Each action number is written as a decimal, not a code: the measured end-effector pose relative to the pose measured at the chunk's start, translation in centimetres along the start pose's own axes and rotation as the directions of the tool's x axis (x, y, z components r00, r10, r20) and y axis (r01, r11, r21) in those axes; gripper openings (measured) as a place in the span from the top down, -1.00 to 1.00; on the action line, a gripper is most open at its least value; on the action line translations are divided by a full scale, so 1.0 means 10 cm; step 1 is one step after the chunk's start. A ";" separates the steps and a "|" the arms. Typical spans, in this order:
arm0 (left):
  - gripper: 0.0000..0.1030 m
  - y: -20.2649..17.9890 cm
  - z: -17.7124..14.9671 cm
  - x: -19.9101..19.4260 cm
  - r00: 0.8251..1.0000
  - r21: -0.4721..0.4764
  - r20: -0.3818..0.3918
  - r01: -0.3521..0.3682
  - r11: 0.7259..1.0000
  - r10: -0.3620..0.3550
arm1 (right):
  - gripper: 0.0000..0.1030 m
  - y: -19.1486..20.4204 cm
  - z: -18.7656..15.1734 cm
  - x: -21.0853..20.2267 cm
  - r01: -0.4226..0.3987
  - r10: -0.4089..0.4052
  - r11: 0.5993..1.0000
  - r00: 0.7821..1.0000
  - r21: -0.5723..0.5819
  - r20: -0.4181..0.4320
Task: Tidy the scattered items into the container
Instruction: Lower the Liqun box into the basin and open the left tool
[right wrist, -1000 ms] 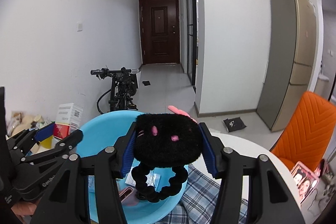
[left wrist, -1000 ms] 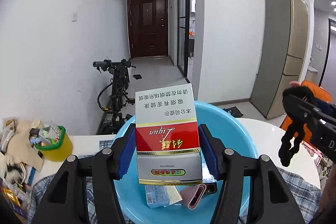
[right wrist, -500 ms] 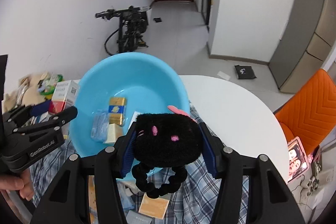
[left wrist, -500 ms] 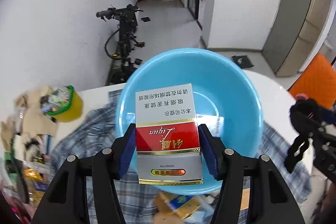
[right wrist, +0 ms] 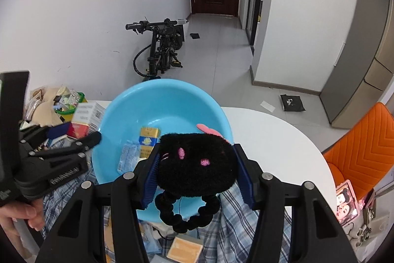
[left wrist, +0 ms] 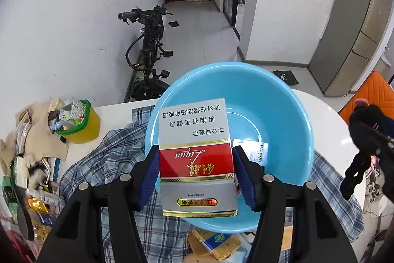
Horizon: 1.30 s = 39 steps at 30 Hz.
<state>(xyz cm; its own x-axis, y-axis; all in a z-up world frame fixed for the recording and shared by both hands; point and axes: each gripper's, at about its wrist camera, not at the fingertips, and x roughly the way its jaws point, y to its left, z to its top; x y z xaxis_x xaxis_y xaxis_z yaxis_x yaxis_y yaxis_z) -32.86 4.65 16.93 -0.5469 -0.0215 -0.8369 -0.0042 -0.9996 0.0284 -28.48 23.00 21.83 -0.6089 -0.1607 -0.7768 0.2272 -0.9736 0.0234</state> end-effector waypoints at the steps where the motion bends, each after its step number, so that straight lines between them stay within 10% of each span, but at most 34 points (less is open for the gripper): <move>1: -0.18 0.01 0.00 0.05 1.000 -0.002 -0.007 0.000 1.000 0.000 | -0.04 0.02 0.02 0.04 -0.001 0.001 1.000 1.000 -0.003 -0.004; 17: -0.18 0.04 0.07 1.09 0.993 0.029 -0.114 -0.011 1.000 0.014 | -0.04 0.03 -0.02 1.22 -0.046 0.048 0.999 0.992 0.018 -0.120; 30: -0.18 -0.02 0.03 1.31 0.992 0.025 -0.126 0.017 1.000 -0.014 | -0.04 -0.07 -0.06 1.35 -0.026 0.031 0.999 0.990 0.036 -0.138; 34: -0.57 0.01 0.04 1.21 0.996 0.018 -0.085 0.000 1.000 0.001 | -0.04 -0.07 -0.08 1.32 -0.044 0.050 0.998 0.990 0.045 -0.130; 39: -0.59 0.07 0.05 1.15 0.998 0.001 -0.070 -0.001 1.000 0.001 | -0.04 -0.02 -0.12 1.32 -0.042 0.044 0.999 0.990 0.024 -0.135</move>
<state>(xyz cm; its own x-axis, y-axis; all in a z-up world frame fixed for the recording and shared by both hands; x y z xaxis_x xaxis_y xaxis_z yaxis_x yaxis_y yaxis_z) -39.56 3.66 7.63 -0.4871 -0.0242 -0.8730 -0.0040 -0.9995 0.0300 -35.68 21.28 10.82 -0.4904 -0.1805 -0.8526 0.2338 -0.9697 0.0708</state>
